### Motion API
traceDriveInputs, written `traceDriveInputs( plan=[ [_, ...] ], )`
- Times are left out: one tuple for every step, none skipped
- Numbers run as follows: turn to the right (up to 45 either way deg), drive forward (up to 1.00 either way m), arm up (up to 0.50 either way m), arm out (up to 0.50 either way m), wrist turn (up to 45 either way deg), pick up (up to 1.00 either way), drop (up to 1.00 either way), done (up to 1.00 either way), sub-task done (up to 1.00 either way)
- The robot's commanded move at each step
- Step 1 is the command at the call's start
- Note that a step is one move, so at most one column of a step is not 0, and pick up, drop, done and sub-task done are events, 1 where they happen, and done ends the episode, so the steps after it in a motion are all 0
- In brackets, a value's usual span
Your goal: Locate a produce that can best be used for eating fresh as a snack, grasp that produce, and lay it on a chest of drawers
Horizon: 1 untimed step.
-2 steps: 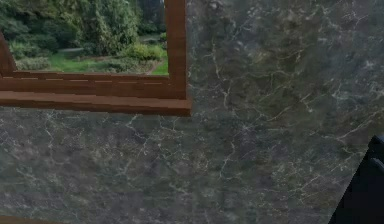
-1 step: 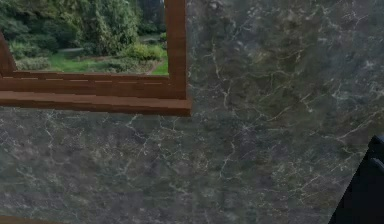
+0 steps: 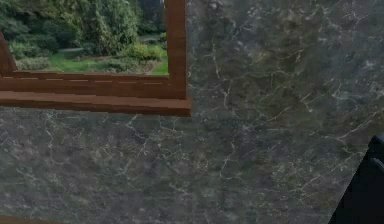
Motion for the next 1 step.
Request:
traceDriveInputs(
  plan=[
    [0.0, 0.00, 0.00, 0.00, 0.0, 0.00, 0.00, 1.00, 0.00]
  ],
)
